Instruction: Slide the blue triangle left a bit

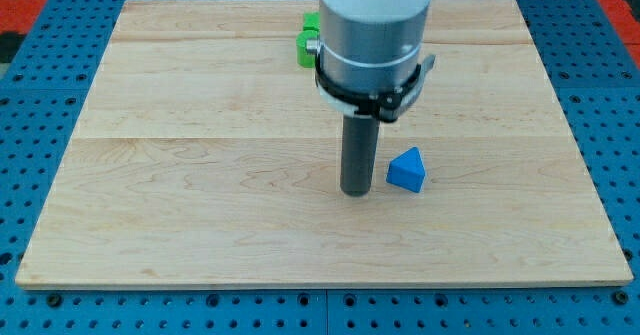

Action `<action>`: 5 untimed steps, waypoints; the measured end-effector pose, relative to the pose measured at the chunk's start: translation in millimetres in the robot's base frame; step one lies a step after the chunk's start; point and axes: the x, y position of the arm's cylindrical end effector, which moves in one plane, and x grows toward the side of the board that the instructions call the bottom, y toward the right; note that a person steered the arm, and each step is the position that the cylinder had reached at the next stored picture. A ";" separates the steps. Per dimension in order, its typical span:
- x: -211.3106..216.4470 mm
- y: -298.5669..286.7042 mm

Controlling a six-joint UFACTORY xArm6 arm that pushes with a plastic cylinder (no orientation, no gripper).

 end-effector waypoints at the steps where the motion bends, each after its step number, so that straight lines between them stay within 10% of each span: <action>1: 18.7 -17.7; 5: 56.5 -20.8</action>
